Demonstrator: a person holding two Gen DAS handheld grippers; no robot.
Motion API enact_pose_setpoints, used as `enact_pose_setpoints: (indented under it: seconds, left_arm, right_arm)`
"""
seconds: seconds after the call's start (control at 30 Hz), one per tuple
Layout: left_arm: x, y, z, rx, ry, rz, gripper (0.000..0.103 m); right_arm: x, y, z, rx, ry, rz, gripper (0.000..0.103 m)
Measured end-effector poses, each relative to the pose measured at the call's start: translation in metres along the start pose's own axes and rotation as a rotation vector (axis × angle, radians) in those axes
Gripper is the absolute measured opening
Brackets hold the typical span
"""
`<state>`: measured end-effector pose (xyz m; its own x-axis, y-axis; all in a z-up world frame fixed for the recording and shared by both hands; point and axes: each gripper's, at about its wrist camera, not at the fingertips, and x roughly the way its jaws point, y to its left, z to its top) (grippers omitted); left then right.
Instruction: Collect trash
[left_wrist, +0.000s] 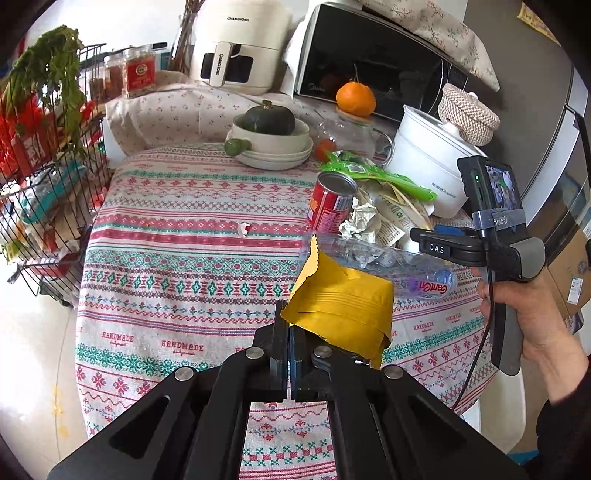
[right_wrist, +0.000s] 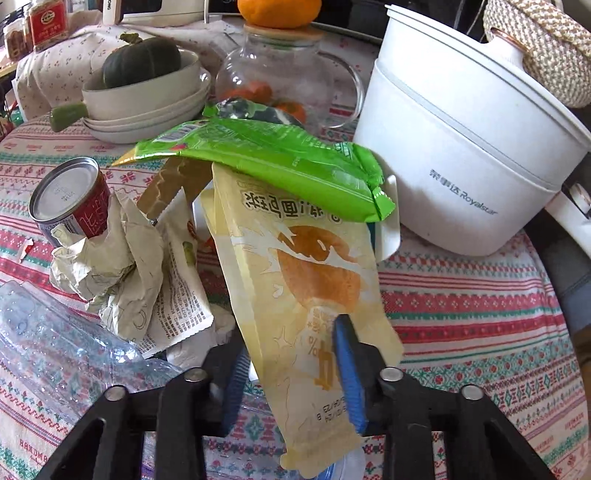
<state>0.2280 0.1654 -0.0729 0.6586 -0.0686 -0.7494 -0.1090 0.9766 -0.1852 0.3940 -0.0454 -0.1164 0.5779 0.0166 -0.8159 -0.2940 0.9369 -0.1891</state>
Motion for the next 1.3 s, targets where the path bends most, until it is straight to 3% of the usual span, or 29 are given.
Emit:
enact_pose_setpoints:
  seconds: [0.07,0.17,0.63,0.93,1.0,1.03,1.07,1.13,1.3]
  left_arm:
    - [-0.001,0.001,0.0,-0.004,-0.001,-0.004,0.0]
    - [-0.004,-0.001,0.001,-0.004,-0.007,-0.01,0.0]
    - [-0.016,-0.015,-0.007,0.014,-0.023,-0.044,0.0]
    - [-0.012,-0.033,-0.015,0.047,-0.01,-0.058,0.0]
    - [-0.011,-0.039,-0.017,0.056,-0.001,-0.062,0.0]
    - [-0.01,-0.041,-0.019,0.056,0.006,-0.067,0.0]
    - [-0.009,-0.044,-0.02,0.056,0.012,-0.072,0.0]
    - [-0.009,-0.048,-0.022,0.056,0.018,-0.077,0.0]
    - [-0.008,-0.048,-0.026,0.06,0.026,-0.063,0.0]
  right_arm:
    - [-0.006,0.001,-0.001,-0.02,0.0,-0.026,0.012]
    - [-0.025,0.003,-0.003,-0.051,-0.025,-0.037,0.006]
    - [-0.138,-0.035,-0.04,0.026,-0.139,0.034,0.001]
    - [-0.173,-0.084,-0.088,0.141,-0.133,0.097,0.001]
    - [-0.166,-0.094,-0.1,0.199,-0.101,0.178,0.007]
    - [-0.161,-0.098,-0.106,0.237,-0.078,0.204,0.026]
    - [-0.157,-0.102,-0.112,0.276,-0.063,0.228,0.059]
    - [-0.151,-0.107,-0.123,0.352,-0.076,0.279,0.083]
    - [-0.122,-0.095,-0.127,0.382,-0.009,0.302,0.083]
